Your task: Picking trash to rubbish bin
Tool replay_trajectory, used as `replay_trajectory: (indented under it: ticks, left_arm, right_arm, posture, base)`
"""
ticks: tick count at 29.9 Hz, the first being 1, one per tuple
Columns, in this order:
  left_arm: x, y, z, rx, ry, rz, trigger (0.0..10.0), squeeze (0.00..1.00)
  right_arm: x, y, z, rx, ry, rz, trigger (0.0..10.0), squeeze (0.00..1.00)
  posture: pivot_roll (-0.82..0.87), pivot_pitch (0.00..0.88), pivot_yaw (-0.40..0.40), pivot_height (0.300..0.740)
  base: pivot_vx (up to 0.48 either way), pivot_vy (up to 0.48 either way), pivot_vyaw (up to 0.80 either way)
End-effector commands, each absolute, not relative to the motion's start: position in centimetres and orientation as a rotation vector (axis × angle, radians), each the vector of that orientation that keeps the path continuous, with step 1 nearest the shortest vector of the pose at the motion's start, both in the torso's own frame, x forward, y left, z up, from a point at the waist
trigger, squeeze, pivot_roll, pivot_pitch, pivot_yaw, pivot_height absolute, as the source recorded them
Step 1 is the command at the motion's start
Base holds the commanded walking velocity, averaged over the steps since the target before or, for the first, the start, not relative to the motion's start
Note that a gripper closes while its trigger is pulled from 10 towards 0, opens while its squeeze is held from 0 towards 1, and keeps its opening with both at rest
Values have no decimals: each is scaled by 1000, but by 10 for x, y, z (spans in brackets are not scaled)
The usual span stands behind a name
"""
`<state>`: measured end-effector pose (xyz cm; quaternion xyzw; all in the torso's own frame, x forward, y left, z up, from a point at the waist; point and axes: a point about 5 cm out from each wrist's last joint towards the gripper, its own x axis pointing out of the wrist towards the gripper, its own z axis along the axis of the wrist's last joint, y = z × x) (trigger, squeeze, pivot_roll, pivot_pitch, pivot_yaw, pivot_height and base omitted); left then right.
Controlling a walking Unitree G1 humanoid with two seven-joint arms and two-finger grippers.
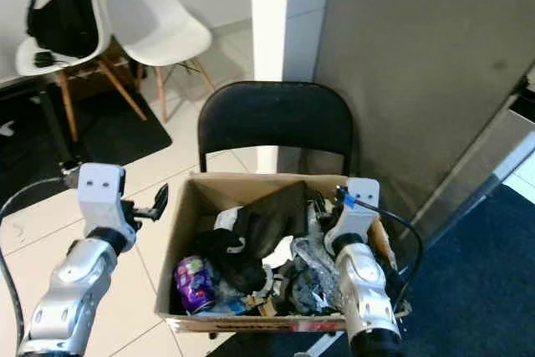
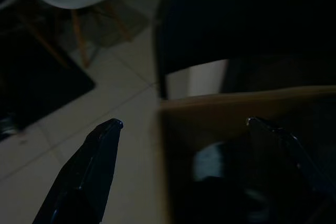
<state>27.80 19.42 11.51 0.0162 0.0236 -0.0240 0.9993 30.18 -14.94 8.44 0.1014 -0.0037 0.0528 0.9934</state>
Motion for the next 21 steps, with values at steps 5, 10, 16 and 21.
replay_trajectory:
  ticks: [5, 10, 16, 21]
  left_arm:
    - [271, 186, 113, 16, 44, -80, 10000, 0]
    - [272, 185, 111, 5, 51, -49, 10000, 0]
    - [273, 184, 112, 17, 46, -58, 10000, 0]
    - [271, 184, 111, 18, 46, -62, 10000, 0]
  right_arm:
    - [294, -144, 85, 221, -9, 107, 10000, 0]
    - [291, -141, 82, 210, -2, 98, 10000, 0]
    - [290, -139, 85, 183, 1, 123, 10000, 0]
    - [290, -140, 86, 183, 3, 126, 10000, 0]
  posture:
    - [-16, 124, 1, 740]
    - [-20, 114, 5, 740]
    - [-20, 103, -4, 740]
    - [-20, 93, -13, 740]
  base:
    - [0, 0, 0]
    - [-154, 0, 0]
    - [-277, 0, 0]
    - [-307, 0, 0]
